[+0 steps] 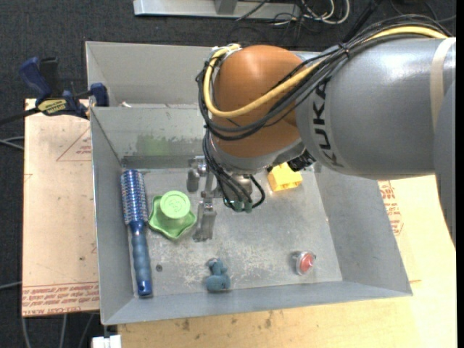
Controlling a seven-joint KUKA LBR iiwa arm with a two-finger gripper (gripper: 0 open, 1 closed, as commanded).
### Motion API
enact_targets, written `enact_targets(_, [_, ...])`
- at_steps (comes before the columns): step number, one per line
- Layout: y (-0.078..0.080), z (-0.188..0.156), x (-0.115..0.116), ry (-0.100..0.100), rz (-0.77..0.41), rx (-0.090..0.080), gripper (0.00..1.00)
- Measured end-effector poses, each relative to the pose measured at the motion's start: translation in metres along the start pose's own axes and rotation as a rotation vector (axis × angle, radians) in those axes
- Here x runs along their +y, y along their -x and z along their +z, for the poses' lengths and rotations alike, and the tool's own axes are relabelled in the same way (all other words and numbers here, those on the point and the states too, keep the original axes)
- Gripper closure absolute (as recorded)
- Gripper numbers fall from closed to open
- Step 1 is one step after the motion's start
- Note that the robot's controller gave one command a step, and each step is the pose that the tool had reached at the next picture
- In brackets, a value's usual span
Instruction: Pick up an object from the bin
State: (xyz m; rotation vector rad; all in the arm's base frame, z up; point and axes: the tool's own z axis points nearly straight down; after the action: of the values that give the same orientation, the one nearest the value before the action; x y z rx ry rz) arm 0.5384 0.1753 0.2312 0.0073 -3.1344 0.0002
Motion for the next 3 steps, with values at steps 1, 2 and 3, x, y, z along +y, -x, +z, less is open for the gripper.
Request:
enact_targets(1, [-0.030, 0.143, -0.063, -0.002, -0.133, 0.002, 0.00])
enact_targets(2, [-0.051, 0.155, -0.070, 0.002, -0.314, -0.027, 0.00])
enact_targets(3, [-0.055, 0.158, -0.071, 0.001, -0.314, -0.011, 1.00])
